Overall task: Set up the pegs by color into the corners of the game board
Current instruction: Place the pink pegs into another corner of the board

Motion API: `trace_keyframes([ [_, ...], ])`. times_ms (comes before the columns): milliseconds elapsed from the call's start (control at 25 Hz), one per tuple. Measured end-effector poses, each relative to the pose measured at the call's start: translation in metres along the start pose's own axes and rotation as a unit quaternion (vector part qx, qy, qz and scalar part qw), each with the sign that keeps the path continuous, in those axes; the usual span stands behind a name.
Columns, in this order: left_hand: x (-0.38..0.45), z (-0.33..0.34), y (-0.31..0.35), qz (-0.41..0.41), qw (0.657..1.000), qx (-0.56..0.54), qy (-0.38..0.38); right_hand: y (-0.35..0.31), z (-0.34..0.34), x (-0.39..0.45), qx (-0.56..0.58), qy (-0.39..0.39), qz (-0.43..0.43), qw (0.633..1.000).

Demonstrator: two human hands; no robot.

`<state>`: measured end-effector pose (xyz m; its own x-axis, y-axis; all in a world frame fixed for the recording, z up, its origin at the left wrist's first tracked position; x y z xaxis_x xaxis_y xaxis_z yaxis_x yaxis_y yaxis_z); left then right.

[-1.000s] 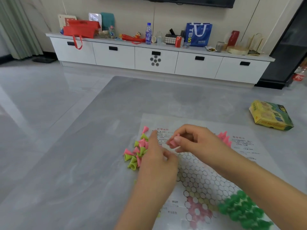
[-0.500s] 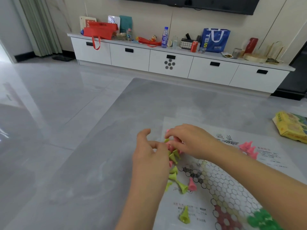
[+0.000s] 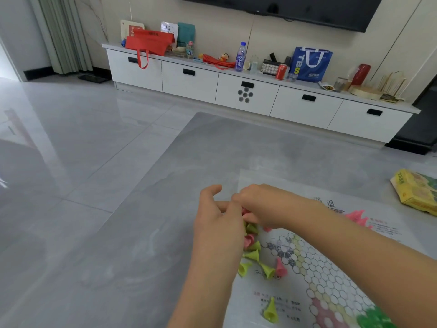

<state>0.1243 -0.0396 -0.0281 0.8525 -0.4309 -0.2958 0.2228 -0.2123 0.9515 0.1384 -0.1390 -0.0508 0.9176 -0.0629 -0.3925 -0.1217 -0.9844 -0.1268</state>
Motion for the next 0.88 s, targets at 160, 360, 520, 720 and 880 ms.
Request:
trace_keyframes([
  [160,0.0,-0.001,-0.003,-0.009,1.0,0.004,0.0,-0.012,-0.001,0.004,-0.022,0.003,0.009,1.0],
  [360,-0.001,-0.002,-0.002,-0.008,1.0,0.009,-0.002,-0.016,0.0,0.009,-0.001,0.031,0.003,1.0],
  [520,0.0,-0.003,0.0,0.001,1.0,-0.008,-0.004,0.004,-0.009,0.003,0.116,0.093,0.02,0.989],
  [720,0.001,-0.003,-0.001,0.002,1.0,-0.006,-0.005,0.012,-0.008,-0.005,0.15,0.097,0.029,0.983],
  [880,-0.002,-0.001,0.0,0.001,1.0,0.002,-0.004,0.006,-0.003,-0.004,0.119,0.084,0.034,0.989],
])
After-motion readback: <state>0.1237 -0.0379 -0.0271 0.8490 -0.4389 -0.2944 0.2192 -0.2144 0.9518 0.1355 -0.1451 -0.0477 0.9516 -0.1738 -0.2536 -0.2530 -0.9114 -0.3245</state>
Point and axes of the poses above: each hand's wrist, its own x-axis towards the middle knuckle, its own z-axis out of the palm, y = z × x, the point moved 10 cm from there along x, towards the middle knuckle, and after that the axes turned 14 degrees about x, right-handed, at the moved point
